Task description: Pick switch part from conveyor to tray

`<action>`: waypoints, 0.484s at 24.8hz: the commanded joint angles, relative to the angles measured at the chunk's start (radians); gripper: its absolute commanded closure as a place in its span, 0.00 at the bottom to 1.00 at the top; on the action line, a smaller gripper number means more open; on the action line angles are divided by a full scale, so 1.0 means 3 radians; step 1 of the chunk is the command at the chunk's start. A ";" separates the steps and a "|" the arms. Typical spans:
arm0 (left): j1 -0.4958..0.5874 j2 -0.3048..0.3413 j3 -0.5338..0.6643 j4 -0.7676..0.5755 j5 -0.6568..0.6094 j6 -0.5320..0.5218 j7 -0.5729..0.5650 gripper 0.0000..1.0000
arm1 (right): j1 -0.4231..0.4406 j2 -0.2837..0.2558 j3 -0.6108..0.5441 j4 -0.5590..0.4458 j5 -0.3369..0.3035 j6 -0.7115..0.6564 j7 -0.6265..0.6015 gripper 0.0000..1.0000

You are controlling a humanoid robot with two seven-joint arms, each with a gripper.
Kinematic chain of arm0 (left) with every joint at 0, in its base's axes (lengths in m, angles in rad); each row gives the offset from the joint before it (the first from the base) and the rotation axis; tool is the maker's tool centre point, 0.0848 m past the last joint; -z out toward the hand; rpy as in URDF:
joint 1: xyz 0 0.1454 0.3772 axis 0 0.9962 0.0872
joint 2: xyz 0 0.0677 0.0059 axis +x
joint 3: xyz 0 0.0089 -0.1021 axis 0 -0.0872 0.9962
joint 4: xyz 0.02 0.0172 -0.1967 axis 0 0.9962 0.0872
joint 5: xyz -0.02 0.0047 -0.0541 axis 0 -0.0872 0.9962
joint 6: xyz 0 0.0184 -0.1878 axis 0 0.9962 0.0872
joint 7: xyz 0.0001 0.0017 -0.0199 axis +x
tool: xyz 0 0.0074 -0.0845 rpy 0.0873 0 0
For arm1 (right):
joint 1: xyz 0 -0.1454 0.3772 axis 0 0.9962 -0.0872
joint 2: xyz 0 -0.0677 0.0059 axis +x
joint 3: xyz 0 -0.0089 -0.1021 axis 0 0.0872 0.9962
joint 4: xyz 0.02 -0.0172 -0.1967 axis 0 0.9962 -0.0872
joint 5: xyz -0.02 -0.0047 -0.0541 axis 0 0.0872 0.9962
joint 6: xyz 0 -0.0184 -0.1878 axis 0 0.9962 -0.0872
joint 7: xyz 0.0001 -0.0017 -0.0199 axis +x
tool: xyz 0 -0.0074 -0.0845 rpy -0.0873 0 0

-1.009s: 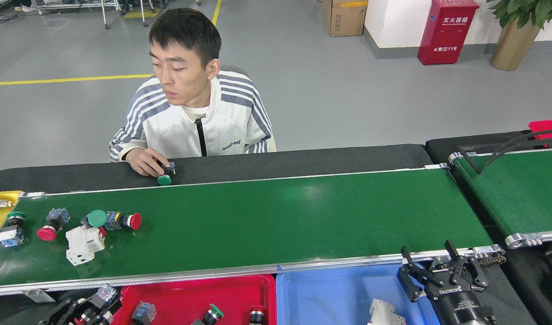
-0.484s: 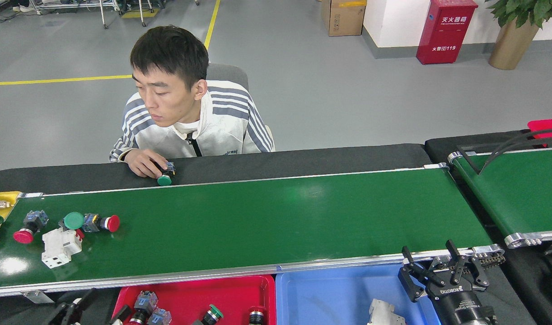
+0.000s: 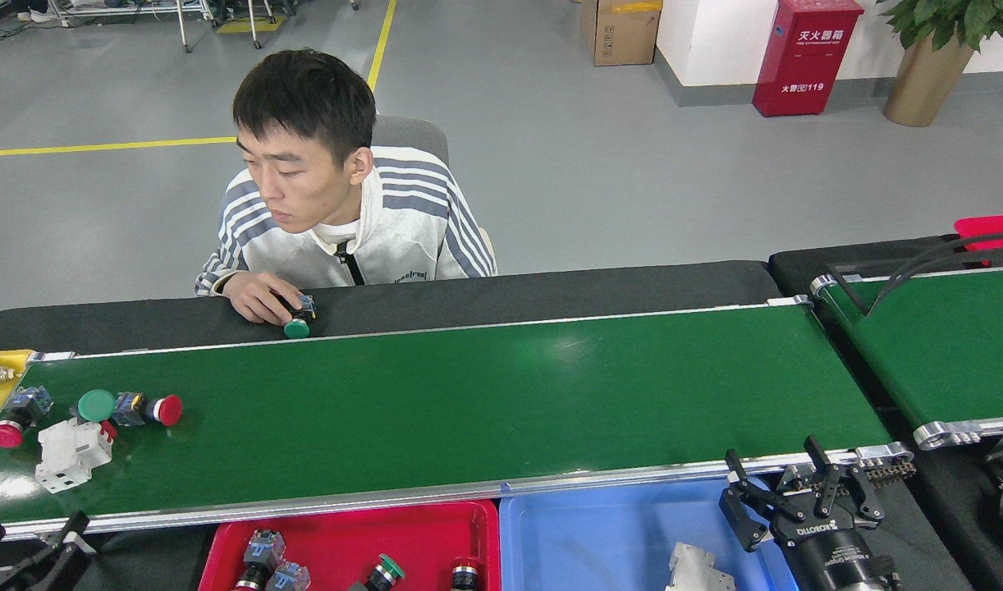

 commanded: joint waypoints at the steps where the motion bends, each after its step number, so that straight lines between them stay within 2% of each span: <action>1: -0.0202 0.0067 0.0018 0.0179 -0.0099 0.0065 0.0030 0.01 | -0.0018 -0.0035 -0.0003 -0.0040 -0.0012 -0.0009 -0.0027 0.00; 8: -0.0862 0.0282 -0.0012 0.1135 -0.0293 0.0101 0.0040 0.01 | -0.0018 -0.0035 0.0002 -0.0040 -0.0012 -0.0009 -0.0027 0.00; 12: -0.1056 0.0441 -0.0370 0.1498 -0.0314 0.0439 0.0275 0.01 | -0.0023 -0.0040 0.0002 -0.0040 -0.0007 -0.0009 -0.0027 0.00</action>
